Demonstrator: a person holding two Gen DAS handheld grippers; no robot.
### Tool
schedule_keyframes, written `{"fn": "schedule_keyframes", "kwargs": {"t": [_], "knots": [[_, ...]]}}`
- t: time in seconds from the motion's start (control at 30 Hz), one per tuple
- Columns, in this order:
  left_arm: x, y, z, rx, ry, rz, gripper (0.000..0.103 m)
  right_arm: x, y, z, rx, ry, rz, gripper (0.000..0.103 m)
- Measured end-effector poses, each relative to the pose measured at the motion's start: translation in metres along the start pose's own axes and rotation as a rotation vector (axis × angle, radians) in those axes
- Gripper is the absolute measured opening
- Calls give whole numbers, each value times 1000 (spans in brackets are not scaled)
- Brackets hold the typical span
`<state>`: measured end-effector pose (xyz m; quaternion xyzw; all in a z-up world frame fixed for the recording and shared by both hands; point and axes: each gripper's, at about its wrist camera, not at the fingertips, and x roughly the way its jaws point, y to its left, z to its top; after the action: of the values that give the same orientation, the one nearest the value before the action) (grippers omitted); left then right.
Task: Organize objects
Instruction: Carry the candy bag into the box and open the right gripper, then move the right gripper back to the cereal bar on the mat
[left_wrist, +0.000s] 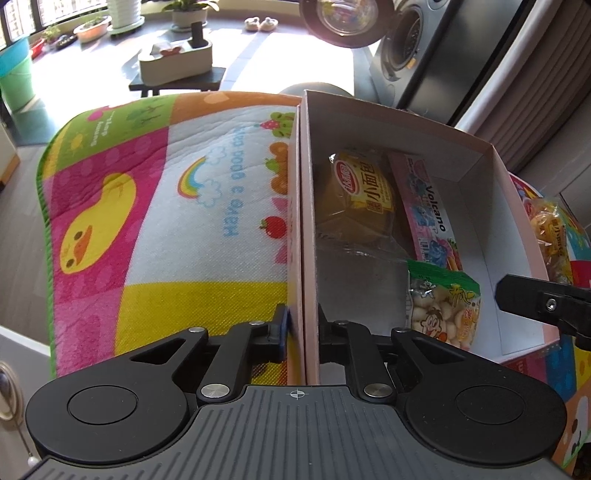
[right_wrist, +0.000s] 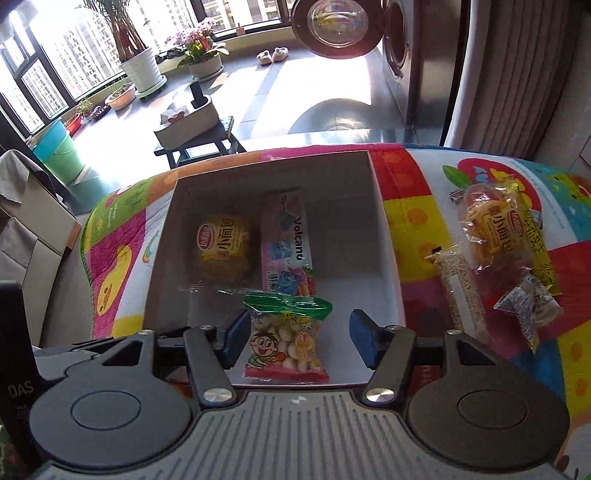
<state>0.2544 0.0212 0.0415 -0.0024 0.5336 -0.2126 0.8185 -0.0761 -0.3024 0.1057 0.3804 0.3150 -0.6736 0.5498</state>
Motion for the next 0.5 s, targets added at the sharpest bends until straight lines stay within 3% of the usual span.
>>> {"fn": "schedule_keyframes", "kwargs": {"t": [0.27,0.5], "knots": [[-1,-5,1,-13,2,41,12,-23,-81,-27,-47,-16,-210,69],[-2,-9,1,-6,-6,69,11,-17,-132,-47,3,23,-243,69]]}}
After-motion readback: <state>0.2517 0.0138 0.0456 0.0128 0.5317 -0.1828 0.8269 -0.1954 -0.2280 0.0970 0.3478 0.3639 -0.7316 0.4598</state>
